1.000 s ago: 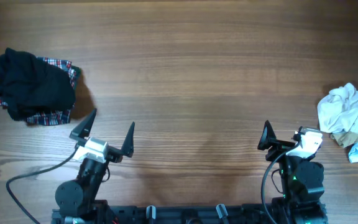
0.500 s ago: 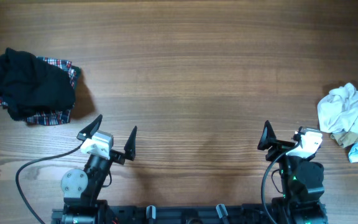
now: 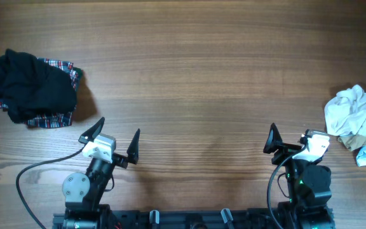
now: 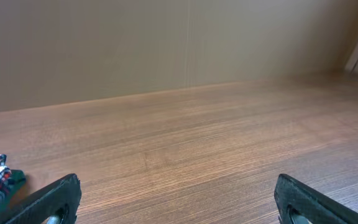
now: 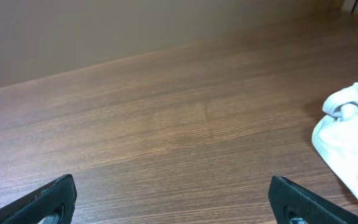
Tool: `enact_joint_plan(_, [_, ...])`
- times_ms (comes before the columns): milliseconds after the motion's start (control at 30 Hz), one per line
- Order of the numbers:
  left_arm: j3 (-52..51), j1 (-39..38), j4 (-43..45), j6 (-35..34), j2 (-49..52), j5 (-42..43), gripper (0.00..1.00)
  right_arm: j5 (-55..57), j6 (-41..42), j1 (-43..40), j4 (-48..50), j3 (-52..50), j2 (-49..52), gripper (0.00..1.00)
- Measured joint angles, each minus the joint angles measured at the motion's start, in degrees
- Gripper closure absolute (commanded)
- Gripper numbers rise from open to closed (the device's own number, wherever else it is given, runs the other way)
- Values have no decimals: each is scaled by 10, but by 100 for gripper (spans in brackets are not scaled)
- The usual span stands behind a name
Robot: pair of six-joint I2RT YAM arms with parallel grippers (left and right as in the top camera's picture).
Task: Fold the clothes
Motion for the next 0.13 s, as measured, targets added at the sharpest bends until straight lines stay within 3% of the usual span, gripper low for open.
enact_joint_plan(133, [0, 0, 0, 0, 0, 0, 0, 0, 0, 0, 0, 0, 0, 0])
